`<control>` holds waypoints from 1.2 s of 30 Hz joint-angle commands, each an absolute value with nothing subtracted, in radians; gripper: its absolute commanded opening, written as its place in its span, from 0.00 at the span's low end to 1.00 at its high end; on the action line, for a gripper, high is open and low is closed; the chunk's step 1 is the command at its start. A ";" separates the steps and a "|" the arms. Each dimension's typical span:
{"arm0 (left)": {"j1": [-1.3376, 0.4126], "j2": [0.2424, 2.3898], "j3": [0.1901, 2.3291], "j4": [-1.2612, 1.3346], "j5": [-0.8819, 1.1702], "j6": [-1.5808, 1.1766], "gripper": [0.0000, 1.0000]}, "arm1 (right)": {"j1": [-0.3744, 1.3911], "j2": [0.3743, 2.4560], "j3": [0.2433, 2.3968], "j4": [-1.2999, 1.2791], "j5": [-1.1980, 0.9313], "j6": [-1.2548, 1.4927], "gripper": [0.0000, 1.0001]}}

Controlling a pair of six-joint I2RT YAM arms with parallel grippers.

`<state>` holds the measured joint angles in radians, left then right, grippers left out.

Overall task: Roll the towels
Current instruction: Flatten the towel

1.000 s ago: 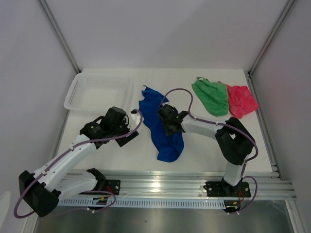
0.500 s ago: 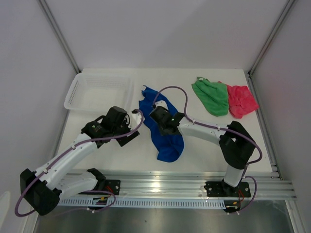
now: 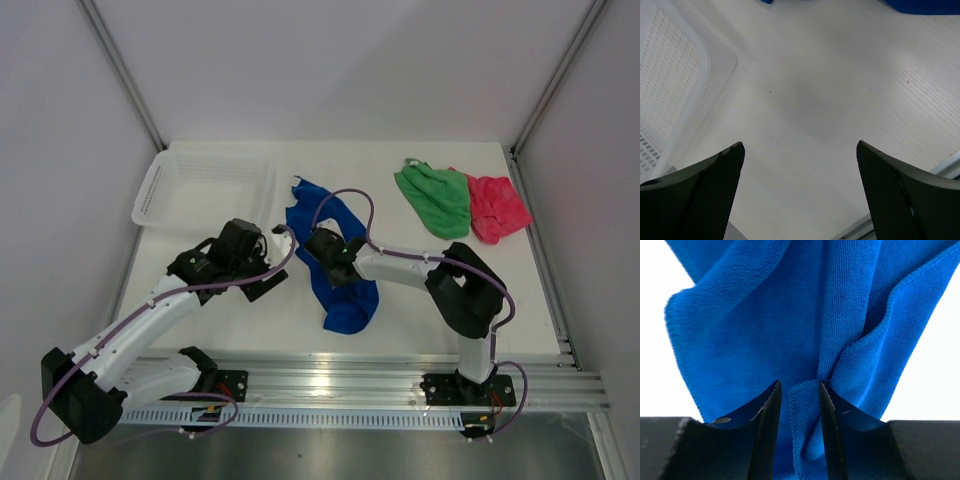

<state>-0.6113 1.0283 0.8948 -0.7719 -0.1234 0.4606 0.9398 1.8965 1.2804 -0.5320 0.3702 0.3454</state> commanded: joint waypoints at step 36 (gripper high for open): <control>-1.250 1.552 1.032 -0.551 0.087 0.784 0.86 | 0.430 1.223 0.606 -0.276 -0.057 0.558 0.00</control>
<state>-1.2304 1.5364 0.9936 -0.6060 -0.0132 0.7593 0.4362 1.2484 0.6102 -0.3298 -0.0536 0.5194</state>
